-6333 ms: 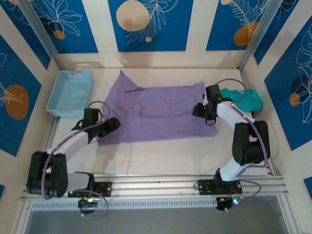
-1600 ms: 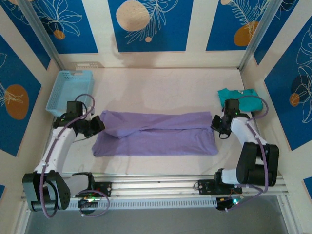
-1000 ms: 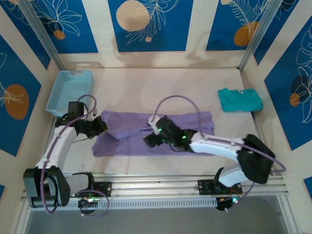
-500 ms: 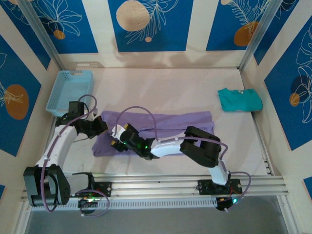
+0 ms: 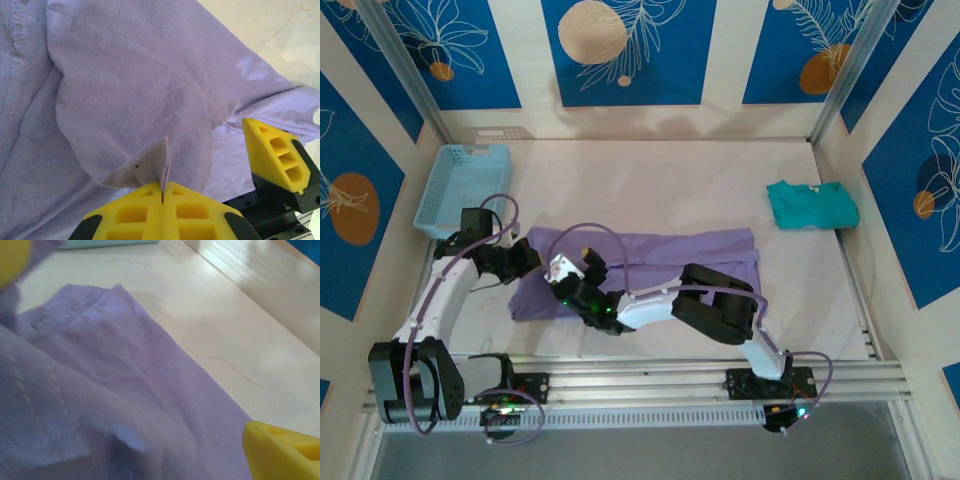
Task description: Fold the inside-out t-shirt
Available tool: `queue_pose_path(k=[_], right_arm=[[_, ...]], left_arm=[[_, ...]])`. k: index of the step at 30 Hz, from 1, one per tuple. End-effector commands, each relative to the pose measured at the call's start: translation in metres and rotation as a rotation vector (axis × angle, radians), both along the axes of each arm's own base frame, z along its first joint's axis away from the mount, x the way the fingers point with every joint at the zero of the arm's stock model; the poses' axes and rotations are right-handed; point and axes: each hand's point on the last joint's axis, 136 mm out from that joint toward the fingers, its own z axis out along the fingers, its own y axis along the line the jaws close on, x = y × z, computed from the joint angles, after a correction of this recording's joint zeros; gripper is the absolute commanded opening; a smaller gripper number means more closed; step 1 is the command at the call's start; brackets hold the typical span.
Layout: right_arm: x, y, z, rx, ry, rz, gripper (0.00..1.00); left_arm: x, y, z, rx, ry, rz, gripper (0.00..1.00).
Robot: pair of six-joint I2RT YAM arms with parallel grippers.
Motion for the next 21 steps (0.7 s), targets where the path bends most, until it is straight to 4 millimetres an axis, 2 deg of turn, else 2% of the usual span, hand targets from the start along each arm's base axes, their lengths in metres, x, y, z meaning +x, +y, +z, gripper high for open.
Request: queue_pose_path(k=[1,5,9,16,21], right_arm=[[0.004,-0.022,0.036,0.032,-0.047,-0.106,0.82],[0.002,-0.042,0.037,0.001,0.002,-0.141,0.79],[-0.004,-0.053,0.033,-0.021,0.059,-0.136,0.70],[-0.009,-0.059,0.023,-0.075,0.136,-0.106,0.40],[-0.023,-0.057,0.017,-0.095,0.203,-0.030,0.18]], left_arm=[[0.004,0.005,0.001,0.027,-0.017,-0.004,0.00],[0.003,0.006,-0.004,0.036,-0.008,-0.004,0.00],[0.002,0.007,-0.006,0.039,-0.006,-0.005,0.00],[0.000,0.006,-0.008,0.041,0.002,-0.008,0.00],[-0.008,0.007,-0.013,0.046,0.021,-0.007,0.00]])
